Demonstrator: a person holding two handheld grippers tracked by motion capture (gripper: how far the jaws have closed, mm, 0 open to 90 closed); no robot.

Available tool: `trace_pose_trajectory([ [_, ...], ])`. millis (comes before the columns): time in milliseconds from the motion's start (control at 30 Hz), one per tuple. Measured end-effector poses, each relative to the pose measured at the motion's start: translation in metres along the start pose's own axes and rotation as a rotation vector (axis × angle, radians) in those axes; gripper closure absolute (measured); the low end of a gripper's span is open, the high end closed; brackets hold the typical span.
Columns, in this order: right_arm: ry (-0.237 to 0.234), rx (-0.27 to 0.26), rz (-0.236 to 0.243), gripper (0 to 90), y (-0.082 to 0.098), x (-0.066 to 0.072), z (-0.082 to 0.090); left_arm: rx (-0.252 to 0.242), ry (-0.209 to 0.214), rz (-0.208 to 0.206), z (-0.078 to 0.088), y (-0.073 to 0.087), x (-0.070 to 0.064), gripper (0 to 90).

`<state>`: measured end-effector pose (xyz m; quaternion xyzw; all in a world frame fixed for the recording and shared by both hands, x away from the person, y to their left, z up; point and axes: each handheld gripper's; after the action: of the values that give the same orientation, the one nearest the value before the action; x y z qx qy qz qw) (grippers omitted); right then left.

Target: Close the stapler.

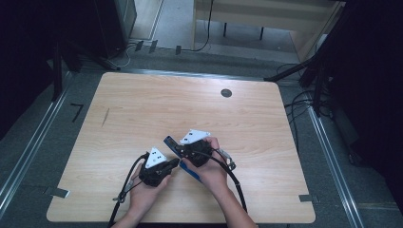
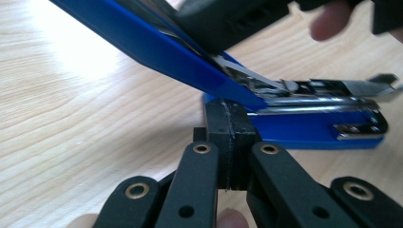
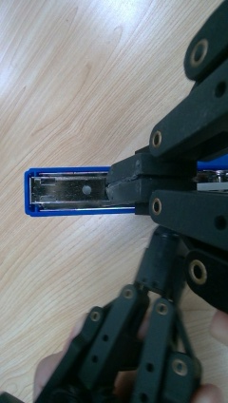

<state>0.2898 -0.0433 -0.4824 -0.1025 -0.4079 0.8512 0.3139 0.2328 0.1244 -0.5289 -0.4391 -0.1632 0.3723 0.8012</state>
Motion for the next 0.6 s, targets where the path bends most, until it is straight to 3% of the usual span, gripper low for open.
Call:
trace_pose_trajectory([
  [267, 0.004, -0.015, 0.006, 90.0, -0.001, 0.0, 0.009, -0.019, 0.05, -0.056, -0.002, 0.001, -0.013, 90.0],
  [433, 0.006, -0.022, 0.01, 90.0, 0.0, 0.001, 0.012, -0.01, 0.053, -0.09, -0.005, 0.001, -0.021, 90.0],
  [600, 0.007, -0.028, 0.009, 90.0, 0.0, 0.002, 0.016, -0.002, 0.057, -0.098, -0.008, 0.0, -0.022, 90.0],
])
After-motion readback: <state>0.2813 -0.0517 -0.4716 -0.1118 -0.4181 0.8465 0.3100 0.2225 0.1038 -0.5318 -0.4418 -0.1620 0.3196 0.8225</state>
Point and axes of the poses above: each handheld gripper's, and its own axes: z roughly backward along the jaws, y roughly out of its underside, x roughly to its left, and after that the axes turned 5 degrees about -z, right-handed
